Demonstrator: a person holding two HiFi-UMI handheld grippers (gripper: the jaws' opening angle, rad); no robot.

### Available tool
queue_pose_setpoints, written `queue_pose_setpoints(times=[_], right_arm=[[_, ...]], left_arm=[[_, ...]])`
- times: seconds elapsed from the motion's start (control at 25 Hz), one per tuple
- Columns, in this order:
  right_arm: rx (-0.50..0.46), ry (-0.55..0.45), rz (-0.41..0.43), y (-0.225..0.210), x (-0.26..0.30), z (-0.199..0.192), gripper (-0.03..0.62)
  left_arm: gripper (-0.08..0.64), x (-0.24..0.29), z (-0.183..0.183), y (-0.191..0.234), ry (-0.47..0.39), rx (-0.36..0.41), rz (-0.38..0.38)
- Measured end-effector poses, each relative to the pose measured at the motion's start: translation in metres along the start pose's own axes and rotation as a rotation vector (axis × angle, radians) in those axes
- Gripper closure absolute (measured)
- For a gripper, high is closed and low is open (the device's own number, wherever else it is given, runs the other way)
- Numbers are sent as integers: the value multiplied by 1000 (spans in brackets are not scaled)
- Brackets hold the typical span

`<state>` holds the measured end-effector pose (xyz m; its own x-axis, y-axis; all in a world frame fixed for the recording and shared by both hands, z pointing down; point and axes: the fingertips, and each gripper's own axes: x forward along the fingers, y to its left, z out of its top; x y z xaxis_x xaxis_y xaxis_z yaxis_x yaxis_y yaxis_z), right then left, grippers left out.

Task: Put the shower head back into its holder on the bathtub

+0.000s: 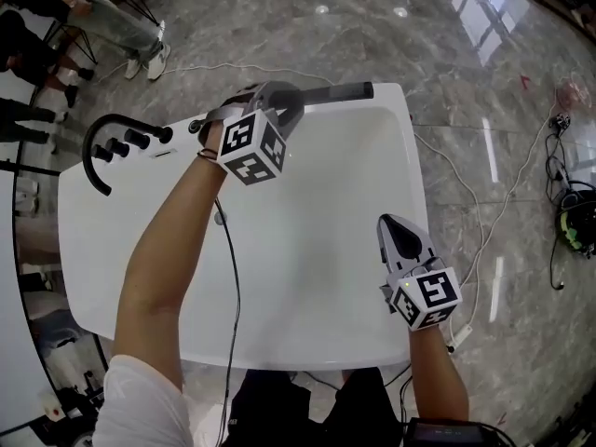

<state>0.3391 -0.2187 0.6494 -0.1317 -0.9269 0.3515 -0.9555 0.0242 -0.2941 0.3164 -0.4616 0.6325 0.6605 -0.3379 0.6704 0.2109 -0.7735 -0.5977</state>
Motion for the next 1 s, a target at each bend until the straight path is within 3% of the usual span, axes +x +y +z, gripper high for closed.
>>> queue_pose_setpoints(times=[0.16,0.4,0.76,1.0], right_arm=[[23,-17,8,21,-30,22,580],[50,-35,35,53,-72,61,580],[12,-66,123,115,-119,136,580],[20,-55,186,143,-154,161,580]], left_arm=[[433,-69,29,17,-79,-100,126],[433,-186,60,51,-193,-318,342],[433,-349,64,82,-254,-604,557],[433,-433,45,83,-260,-850,687]])
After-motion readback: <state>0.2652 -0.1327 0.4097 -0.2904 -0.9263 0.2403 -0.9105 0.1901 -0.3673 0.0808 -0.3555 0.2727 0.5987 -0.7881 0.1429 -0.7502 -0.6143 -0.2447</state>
